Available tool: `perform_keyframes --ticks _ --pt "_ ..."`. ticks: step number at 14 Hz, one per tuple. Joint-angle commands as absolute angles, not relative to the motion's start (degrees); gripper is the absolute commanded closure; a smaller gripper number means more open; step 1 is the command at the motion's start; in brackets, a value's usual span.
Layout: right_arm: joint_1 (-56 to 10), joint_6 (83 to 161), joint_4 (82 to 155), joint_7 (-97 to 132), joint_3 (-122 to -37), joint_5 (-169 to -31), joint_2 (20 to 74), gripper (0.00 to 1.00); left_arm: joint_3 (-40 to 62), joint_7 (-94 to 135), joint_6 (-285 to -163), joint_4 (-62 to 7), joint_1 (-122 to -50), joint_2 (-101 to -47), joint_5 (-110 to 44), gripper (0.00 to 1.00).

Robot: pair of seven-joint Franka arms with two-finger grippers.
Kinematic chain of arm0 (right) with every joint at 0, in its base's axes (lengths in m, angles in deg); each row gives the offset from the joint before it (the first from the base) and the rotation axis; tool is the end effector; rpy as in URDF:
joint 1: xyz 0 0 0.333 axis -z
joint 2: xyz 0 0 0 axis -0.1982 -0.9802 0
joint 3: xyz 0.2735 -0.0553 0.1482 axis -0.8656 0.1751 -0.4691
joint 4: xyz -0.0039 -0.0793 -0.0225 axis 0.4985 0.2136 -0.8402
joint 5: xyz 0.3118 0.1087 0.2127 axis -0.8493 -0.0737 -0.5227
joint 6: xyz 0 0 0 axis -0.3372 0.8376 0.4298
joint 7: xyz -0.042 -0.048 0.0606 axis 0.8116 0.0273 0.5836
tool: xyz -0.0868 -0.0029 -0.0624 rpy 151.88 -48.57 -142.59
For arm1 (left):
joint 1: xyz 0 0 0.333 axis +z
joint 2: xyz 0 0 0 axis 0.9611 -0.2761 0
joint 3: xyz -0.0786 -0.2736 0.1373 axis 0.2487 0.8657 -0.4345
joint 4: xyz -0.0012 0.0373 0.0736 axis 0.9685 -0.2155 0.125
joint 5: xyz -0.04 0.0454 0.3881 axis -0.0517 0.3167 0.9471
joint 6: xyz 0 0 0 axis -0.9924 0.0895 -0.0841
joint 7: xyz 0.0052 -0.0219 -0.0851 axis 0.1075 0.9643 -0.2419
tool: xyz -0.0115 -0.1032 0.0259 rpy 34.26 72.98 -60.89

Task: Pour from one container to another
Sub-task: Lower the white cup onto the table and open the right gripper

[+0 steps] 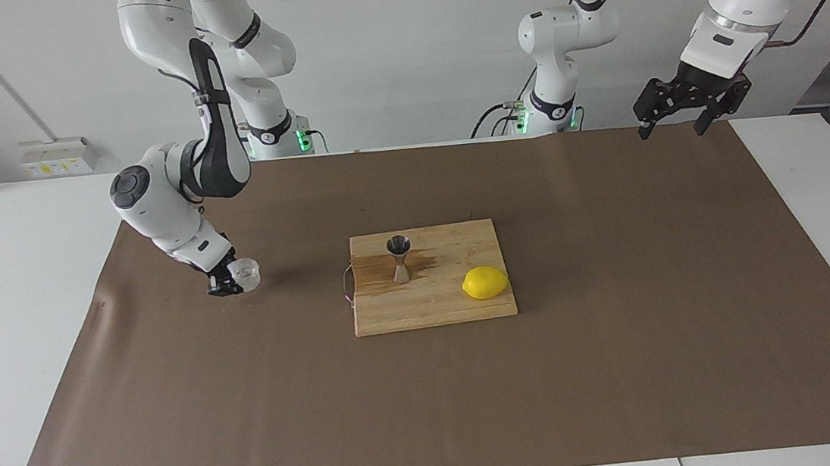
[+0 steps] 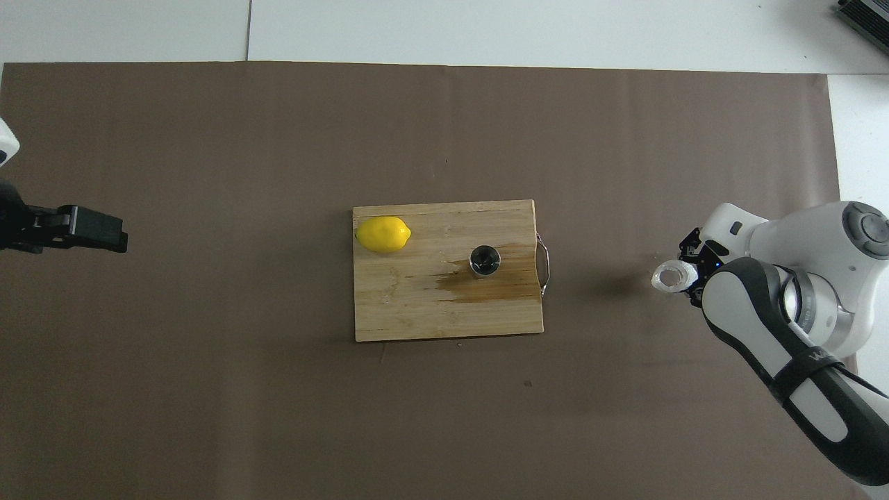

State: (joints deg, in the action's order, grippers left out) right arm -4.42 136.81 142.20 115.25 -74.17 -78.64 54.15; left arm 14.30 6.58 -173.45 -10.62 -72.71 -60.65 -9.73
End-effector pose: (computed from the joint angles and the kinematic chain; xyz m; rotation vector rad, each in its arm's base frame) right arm 0.5332 -0.0424 0.3071 -2.0479 -2.2213 -0.0975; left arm 0.5279 -0.0526 0.6384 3.1129 -0.0910 -0.0270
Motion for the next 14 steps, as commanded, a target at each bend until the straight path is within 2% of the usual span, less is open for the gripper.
perform_keyframes --ticks 1,5,7,14 --pt "-3.3 132.7 143.2 112.3 -74.5 -80.3 58.4 0.00 14.4 6.4 -173.7 -12.4 -72.3 -59.1 -9.1 0.00" --pt "-4.0 124.4 141.4 98.6 -74.3 -78.2 64.6 0.00 14.4 6.4 -173.7 -12.4 -72.3 -59.1 -9.1 0.00" --pt "-4.3 119.3 137.5 88.2 -74.7 -74.3 66.6 0.00 14.4 6.4 -173.7 -12.4 -72.3 -59.1 -9.1 0.00" --pt "-7.0 106.9 121.5 58.5 -75.8 -68.7 65.5 0.00 14.4 6.4 -173.7 -12.4 -72.3 -59.1 -9.1 0.00"
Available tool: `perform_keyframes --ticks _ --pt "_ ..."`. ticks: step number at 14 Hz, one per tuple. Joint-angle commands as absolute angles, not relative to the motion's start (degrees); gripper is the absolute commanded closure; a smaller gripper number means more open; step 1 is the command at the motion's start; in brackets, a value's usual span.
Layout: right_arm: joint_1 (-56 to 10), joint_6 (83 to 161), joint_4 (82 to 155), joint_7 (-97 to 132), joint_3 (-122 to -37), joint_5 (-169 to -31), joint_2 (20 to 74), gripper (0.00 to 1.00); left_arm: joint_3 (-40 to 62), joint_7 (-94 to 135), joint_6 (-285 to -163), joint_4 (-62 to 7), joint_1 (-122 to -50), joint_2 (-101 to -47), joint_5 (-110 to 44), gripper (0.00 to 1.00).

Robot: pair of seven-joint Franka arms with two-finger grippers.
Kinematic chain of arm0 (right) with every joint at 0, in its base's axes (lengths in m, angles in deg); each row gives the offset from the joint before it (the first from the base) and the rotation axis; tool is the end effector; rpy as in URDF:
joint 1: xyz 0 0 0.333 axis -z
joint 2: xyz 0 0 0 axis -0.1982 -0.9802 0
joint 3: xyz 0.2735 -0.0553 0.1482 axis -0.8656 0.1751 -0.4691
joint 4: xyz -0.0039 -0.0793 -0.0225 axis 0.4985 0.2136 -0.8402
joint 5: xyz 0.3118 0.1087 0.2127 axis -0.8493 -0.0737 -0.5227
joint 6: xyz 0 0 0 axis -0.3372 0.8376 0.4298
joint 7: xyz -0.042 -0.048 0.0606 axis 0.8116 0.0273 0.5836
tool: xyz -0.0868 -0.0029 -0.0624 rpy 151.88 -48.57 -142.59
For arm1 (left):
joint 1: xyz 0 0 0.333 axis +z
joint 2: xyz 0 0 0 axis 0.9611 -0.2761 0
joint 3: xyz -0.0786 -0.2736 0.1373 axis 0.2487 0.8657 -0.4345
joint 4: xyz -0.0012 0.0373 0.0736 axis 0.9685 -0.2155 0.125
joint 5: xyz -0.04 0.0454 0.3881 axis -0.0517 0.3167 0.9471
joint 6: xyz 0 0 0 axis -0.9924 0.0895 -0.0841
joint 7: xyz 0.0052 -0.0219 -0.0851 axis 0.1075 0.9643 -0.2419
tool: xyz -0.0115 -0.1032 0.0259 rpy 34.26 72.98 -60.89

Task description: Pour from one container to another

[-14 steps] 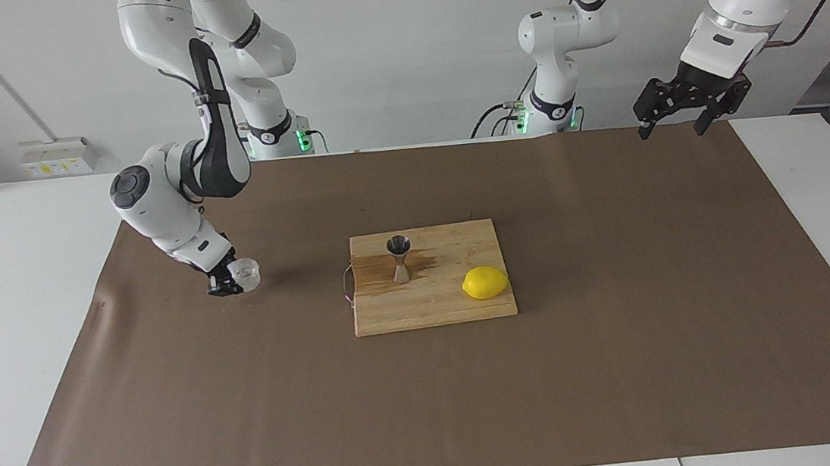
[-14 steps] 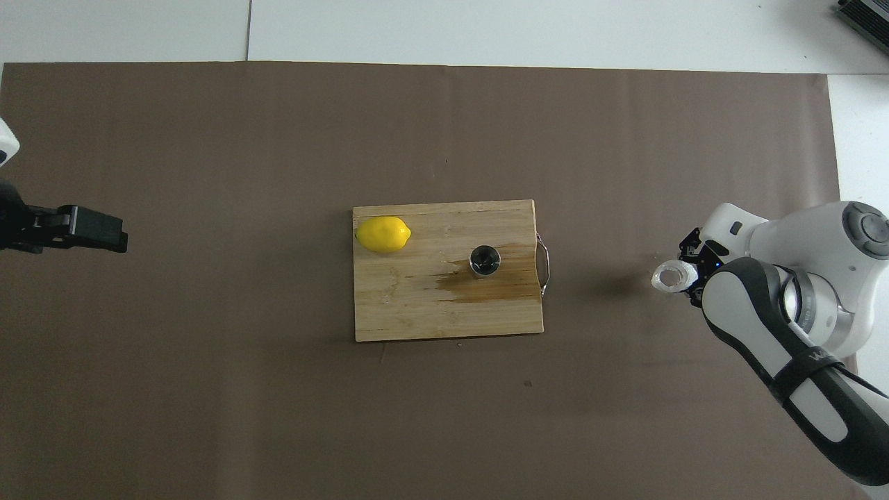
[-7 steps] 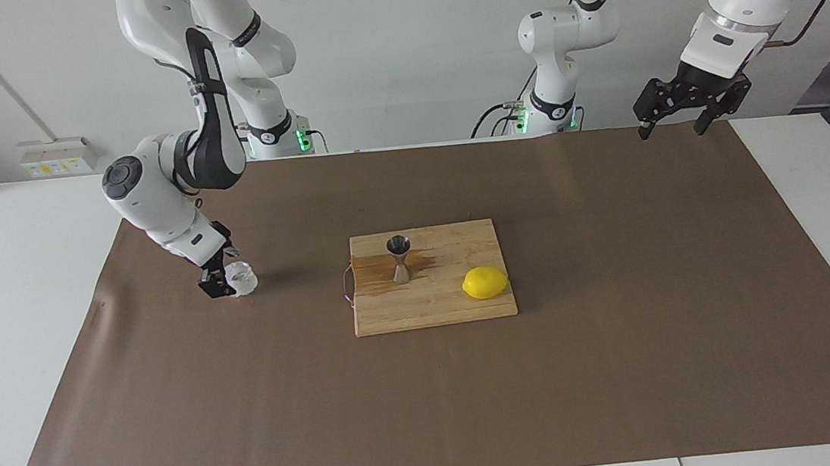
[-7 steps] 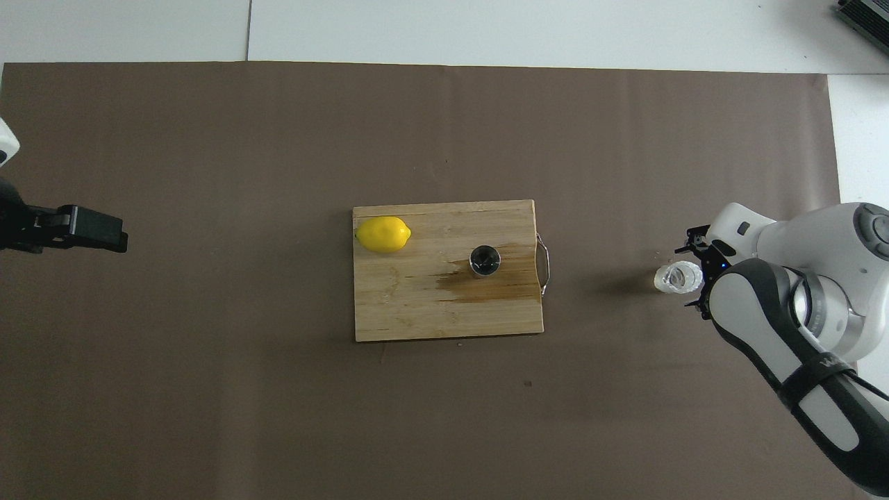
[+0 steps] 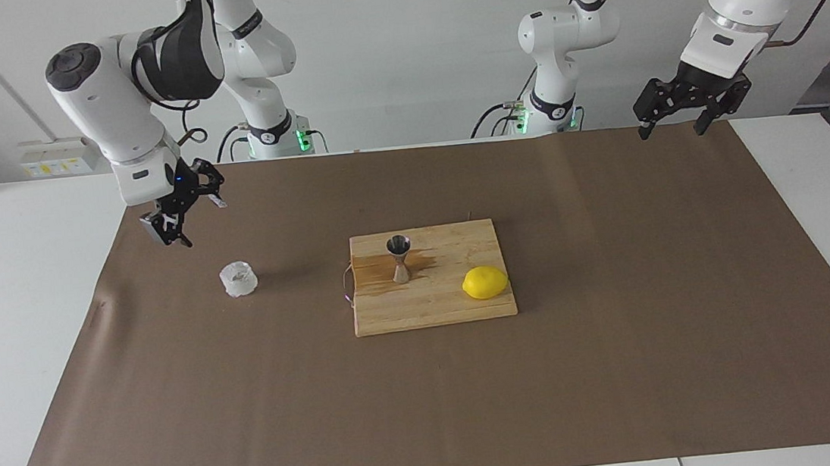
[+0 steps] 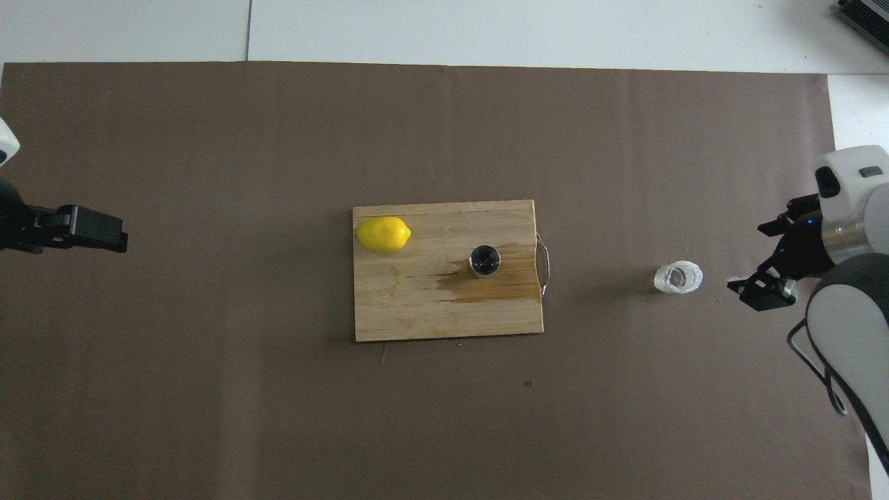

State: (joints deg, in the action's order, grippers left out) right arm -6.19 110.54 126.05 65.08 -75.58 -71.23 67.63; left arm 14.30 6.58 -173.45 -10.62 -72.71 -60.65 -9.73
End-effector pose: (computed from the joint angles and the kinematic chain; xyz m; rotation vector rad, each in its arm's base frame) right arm 0.5309 -0.0125 0.5231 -2.7859 -1.4045 -0.0137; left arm 0.5279 -0.0526 0.6384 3.1129 -0.0910 -0.0270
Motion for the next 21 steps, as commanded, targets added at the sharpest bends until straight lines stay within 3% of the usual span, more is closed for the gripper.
perform_keyframes --ticks 1,11,16,21 --pt "-7.7 105.5 120.1 54.1 -75.8 -67.7 65.5 0.00 14.4 6.4 -173.7 -12.4 -72.3 -59.0 -9.1 0.00" --pt "-8.7 103.1 115.7 13.9 -75.9 -68.2 66.9 0.00 14.4 6.4 -173.7 -12.4 -72.3 -59.1 -9.1 0.00" --pt "-8.6 97.8 109.2 10.4 -76.2 -68.2 64.9 0.00 14.4 6.4 -173.7 -12.4 -72.3 -59.1 -9.1 0.00" --pt "-9.1 98.1 108.5 3.1 -76.8 -68.7 64.3 0.00 14.4 6.4 -173.7 -12.4 -72.3 -59.1 -9.1 0.00"
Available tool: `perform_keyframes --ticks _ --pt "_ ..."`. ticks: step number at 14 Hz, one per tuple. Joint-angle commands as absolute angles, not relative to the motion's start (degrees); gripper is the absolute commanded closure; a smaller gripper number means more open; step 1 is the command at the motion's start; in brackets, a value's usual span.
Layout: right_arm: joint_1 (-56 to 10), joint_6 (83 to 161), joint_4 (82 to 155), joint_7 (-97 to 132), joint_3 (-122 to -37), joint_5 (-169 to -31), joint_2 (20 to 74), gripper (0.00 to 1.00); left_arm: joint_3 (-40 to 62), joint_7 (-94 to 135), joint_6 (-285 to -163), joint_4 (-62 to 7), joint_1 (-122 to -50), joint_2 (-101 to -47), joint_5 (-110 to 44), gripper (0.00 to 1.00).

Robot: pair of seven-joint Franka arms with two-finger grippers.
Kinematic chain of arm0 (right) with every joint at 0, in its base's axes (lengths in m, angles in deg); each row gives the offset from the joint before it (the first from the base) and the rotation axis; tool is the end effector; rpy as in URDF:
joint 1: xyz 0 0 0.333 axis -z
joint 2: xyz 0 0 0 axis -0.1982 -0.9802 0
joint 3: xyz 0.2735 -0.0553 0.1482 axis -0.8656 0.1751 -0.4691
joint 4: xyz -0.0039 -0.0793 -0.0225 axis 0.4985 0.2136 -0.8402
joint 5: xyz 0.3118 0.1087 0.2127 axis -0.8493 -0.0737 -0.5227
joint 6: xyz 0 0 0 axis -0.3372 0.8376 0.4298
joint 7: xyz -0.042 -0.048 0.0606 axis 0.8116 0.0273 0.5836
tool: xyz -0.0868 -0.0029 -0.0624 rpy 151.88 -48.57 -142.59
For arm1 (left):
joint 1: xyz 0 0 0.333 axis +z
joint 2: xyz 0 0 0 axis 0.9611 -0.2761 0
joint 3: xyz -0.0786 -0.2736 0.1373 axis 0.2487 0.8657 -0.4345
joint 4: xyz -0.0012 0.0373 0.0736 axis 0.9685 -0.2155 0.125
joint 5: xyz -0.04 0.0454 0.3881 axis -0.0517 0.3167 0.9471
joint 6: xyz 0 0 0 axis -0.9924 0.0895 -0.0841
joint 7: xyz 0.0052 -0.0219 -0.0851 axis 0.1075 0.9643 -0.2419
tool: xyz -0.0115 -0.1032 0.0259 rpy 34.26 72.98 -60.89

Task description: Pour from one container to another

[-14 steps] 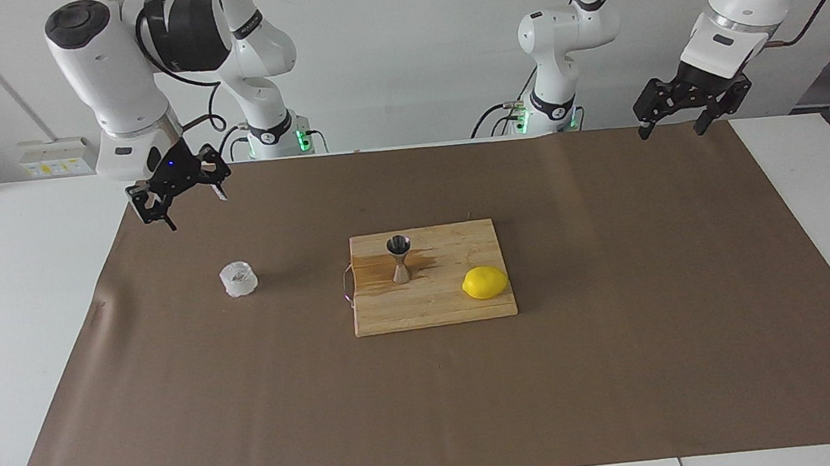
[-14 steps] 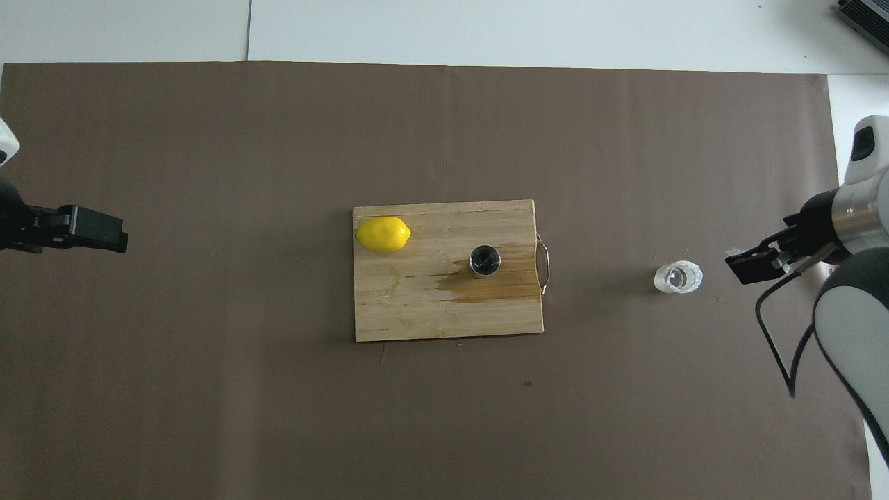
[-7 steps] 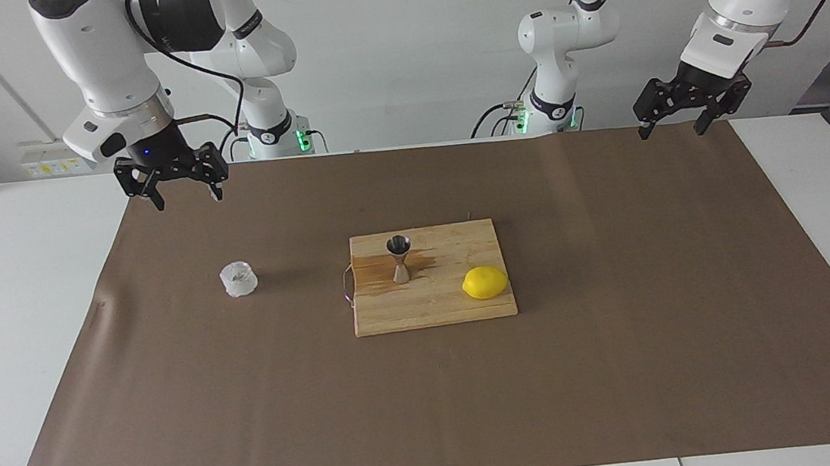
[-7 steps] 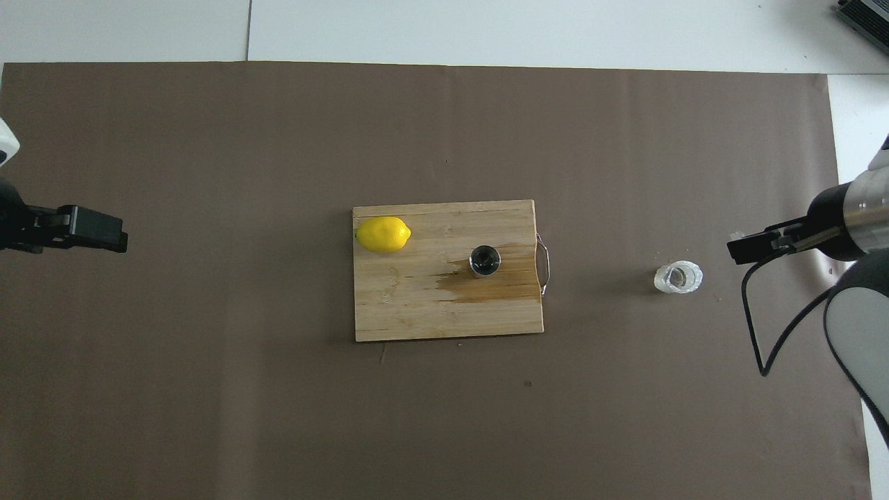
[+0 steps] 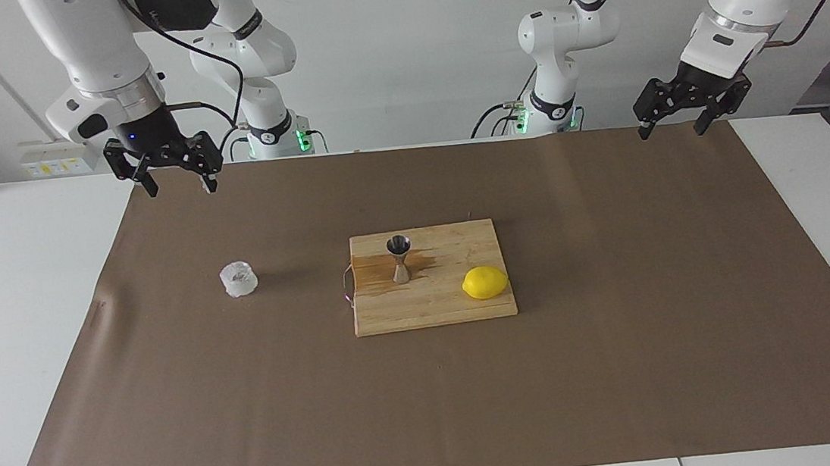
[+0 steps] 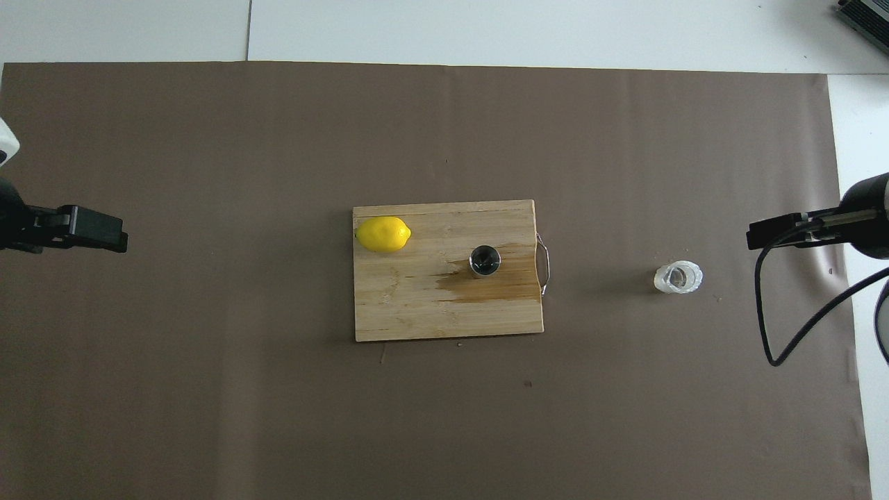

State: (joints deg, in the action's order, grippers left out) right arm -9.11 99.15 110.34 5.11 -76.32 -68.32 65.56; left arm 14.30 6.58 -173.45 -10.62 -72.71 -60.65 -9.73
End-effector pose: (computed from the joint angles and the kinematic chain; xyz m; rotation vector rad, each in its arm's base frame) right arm 0.5414 0.0175 0.6177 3.1175 -0.0613 0.0591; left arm 0.5279 -0.0526 0.6384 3.1129 -0.0910 -0.0270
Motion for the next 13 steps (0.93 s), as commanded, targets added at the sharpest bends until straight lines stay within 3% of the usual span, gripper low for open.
perform_keyframes --ticks 1,13 --pt "-9.1 97.9 108.4 3.0 -76.8 -68.6 64.3 0.00 14.4 6.4 -173.7 -12.4 -72.3 -59.0 -9.1 0.00" --pt "-9.1 98.4 111.3 -0.6 -76.8 -68.4 65.5 0.00 14.4 6.4 -173.7 -12.4 -72.3 -59.1 -9.1 0.00"
